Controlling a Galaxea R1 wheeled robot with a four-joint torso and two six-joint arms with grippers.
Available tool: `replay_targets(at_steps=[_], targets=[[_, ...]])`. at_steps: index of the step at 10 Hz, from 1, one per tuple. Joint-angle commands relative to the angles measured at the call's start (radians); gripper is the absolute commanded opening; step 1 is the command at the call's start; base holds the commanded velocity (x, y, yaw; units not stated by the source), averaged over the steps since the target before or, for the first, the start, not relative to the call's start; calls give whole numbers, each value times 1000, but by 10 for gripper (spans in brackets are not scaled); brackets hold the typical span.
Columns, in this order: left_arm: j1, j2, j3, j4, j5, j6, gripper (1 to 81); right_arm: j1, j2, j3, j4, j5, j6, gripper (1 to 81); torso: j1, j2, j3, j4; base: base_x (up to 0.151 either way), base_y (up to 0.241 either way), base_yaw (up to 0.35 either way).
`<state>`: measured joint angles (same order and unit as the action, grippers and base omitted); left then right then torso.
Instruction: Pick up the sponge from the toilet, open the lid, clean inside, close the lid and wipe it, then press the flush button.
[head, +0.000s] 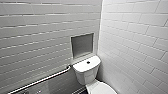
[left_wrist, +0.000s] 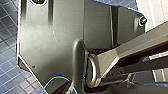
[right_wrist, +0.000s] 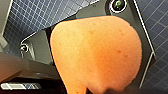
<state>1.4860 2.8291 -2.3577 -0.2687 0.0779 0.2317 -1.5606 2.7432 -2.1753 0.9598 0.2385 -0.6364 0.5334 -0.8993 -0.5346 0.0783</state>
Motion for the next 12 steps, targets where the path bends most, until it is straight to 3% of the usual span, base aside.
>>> replay_targets(at_steps=[1, 4, 6, 9, 12], targets=[[-20, -14, 6, -14, 80, 1, 811, 18, -12, 6, -13, -84, -3, 10, -62, 96, 20, 0, 0, 0, 0], [-20, -8, 6, -11, 80, 0, 811, 20, 37, -85, -12, -91, -5, 10, -125, 191, 43, 0, 0, 0, 0], [-22, 3, -14, -10, 77, 0, 811, 26, 68, -156, -12, -153, -5, 10, -172, 263, 47, 0, 0, 0, 0], [-22, 70, -152, -14, 72, 3, 811, 29, 138, -274, -13, -157, -5, 10, -246, 378, 47, 0, 0, 0, 0], [-22, 89, -189, -12, 71, 3, 811, 26, 161, -305, -24, -157, -5, 10, -317, 488, 47, 0, 0, 0, 0]])
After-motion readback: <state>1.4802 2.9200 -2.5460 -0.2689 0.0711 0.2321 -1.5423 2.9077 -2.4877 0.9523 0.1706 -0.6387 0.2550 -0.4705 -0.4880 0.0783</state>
